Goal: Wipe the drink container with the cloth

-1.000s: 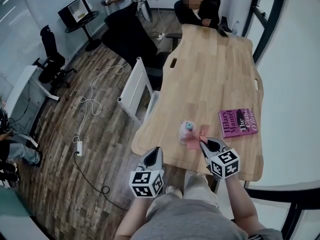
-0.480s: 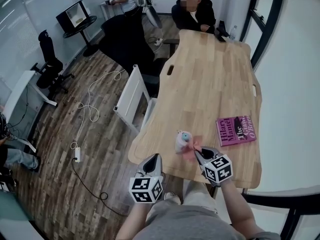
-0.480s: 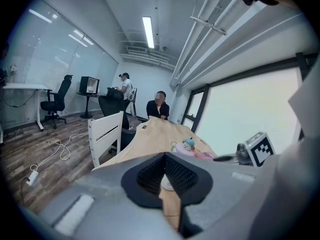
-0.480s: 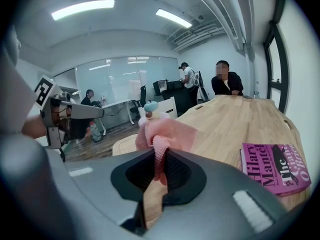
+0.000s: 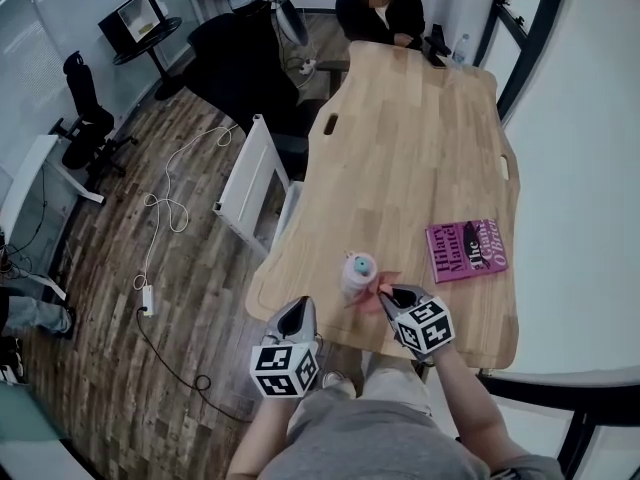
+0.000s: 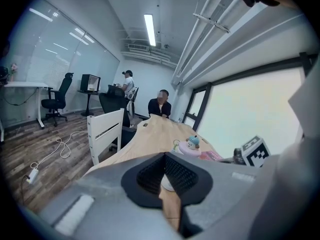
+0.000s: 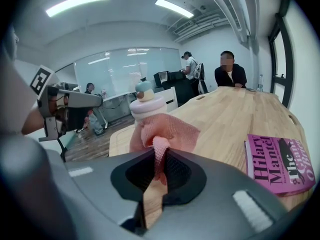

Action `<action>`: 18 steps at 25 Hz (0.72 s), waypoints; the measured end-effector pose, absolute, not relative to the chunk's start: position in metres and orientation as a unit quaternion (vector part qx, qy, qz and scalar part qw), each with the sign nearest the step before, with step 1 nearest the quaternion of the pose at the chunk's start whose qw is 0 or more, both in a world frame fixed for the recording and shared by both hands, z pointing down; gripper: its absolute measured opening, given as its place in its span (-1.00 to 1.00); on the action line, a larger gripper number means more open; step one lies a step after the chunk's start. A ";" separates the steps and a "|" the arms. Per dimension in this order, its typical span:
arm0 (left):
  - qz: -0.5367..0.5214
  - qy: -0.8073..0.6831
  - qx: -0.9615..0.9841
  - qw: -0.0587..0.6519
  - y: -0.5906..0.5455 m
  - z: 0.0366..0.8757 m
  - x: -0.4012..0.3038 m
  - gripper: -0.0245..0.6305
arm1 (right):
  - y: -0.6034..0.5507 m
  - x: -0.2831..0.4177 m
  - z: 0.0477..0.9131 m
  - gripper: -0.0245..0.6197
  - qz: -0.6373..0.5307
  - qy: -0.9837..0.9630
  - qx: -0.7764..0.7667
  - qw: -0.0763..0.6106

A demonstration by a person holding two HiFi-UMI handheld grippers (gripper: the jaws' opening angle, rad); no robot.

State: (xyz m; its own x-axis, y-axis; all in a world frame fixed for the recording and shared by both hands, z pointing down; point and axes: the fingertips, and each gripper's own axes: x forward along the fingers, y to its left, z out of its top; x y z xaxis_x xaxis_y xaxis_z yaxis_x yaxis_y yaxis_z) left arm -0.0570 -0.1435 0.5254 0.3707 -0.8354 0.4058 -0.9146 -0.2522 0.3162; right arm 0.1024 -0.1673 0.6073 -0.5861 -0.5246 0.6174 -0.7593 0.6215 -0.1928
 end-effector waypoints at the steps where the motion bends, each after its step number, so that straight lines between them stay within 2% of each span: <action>1: 0.078 -0.556 0.787 0.256 -0.145 0.526 -0.057 -0.91 | -0.168 0.103 0.611 -0.84 0.227 -0.861 0.371 0.265; 18: 0.089 -0.560 0.779 0.266 -0.159 0.539 -0.058 -0.91 | -0.180 0.109 0.678 -0.84 0.264 -0.824 0.380 0.327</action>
State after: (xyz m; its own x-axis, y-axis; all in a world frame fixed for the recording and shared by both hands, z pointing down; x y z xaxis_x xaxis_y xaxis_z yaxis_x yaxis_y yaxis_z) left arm -0.0576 -0.1592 0.5391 0.3566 -0.8260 0.4365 -0.9204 -0.2304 0.3158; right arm 0.1086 -0.1802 0.6776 -0.4972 -0.4533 0.7398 -0.7990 0.5717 -0.1866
